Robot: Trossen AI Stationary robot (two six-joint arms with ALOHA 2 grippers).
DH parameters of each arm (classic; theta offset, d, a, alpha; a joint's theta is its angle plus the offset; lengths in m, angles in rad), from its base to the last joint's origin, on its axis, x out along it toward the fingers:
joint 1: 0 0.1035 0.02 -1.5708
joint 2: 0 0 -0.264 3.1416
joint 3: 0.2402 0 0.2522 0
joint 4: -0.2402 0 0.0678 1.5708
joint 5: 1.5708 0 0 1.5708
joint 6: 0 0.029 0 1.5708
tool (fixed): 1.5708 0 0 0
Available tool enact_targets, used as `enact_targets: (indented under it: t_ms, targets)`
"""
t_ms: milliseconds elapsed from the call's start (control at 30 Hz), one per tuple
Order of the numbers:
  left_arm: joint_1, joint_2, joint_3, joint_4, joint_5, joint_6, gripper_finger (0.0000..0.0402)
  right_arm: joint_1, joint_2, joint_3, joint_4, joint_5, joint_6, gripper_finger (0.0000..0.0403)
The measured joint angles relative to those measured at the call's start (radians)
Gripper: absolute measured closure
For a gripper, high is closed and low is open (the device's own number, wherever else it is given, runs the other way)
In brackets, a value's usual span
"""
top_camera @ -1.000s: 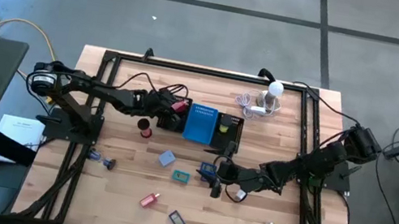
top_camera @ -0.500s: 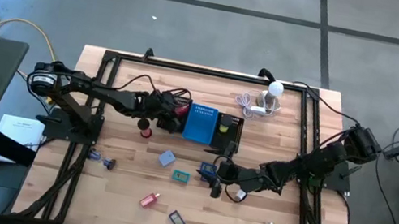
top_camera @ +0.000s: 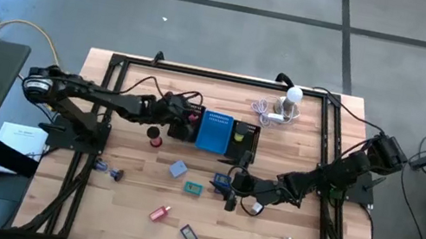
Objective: Pick & Place Office items
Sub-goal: Put the top purple digital clock into the blue bin
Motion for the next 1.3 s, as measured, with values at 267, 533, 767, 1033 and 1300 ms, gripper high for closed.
enact_targets:
  t_ms: [267,533,767,1033,1300]
  targets:
    - [-0.164,-0.238,0.026,0.004,0.010,0.132,0.0248,0.001,0.000,0.000,-0.011,-0.122,0.039,0.0089]
    - [-0.452,-0.401,0.026,-0.003,0.009,0.135,0.0248,0.006,0.000,0.000,-0.330,-0.334,0.391,0.0089]
    - [-0.599,-0.406,0.026,-0.002,-0.004,0.107,0.0248,0.030,0.000,0.000,-0.589,-0.398,0.652,0.0089]
    - [-0.623,-0.365,0.026,-0.001,-0.005,0.089,0.0248,0.027,0.069,0.000,-0.645,-0.357,0.709,0.0089]
    - [-0.623,-0.312,0.025,0.013,-0.004,0.046,0.0248,0.020,0.195,0.000,-0.551,-0.303,0.658,0.0089]
